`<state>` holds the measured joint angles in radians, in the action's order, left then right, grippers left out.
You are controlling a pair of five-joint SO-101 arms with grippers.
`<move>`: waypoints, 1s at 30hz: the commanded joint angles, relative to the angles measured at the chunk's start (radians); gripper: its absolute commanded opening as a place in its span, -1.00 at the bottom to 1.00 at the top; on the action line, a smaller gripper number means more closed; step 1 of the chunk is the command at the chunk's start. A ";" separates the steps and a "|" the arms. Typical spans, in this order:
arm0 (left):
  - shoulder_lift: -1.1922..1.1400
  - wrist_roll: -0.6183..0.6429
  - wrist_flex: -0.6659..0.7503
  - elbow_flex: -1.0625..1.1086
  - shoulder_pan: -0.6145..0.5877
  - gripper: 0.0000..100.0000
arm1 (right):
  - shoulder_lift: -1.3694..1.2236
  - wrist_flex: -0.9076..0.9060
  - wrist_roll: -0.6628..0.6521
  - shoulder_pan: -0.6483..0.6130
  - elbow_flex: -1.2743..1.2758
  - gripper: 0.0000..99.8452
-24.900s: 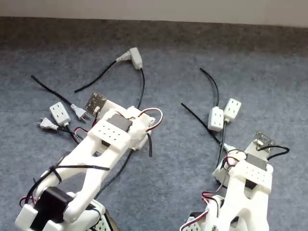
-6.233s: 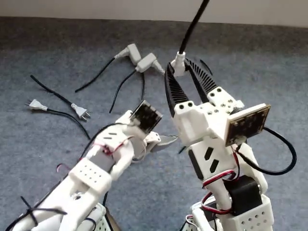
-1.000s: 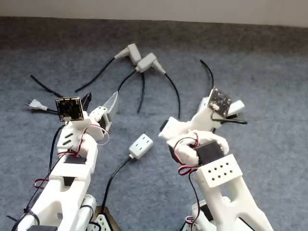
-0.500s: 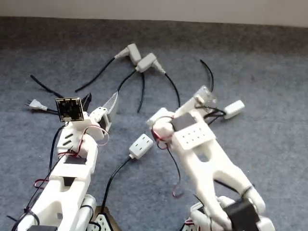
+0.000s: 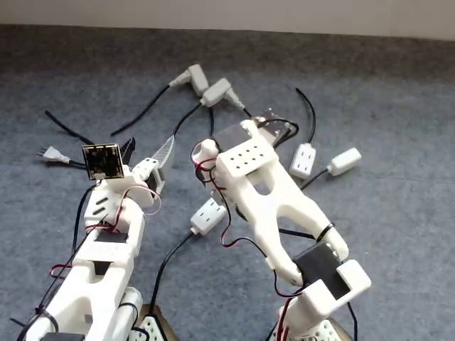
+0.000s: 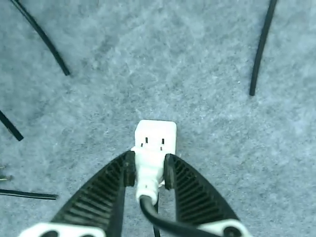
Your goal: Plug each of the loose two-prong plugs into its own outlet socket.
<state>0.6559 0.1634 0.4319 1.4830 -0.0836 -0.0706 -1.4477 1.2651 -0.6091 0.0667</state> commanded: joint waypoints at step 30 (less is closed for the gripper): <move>0.004 0.006 0.000 -0.004 -0.008 -0.41 | -0.170 -0.071 -0.123 0.015 -0.174 -0.99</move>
<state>0.6559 0.1634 0.4319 1.4830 -0.0836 -0.2562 -1.5121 1.1684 -0.6199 -0.0667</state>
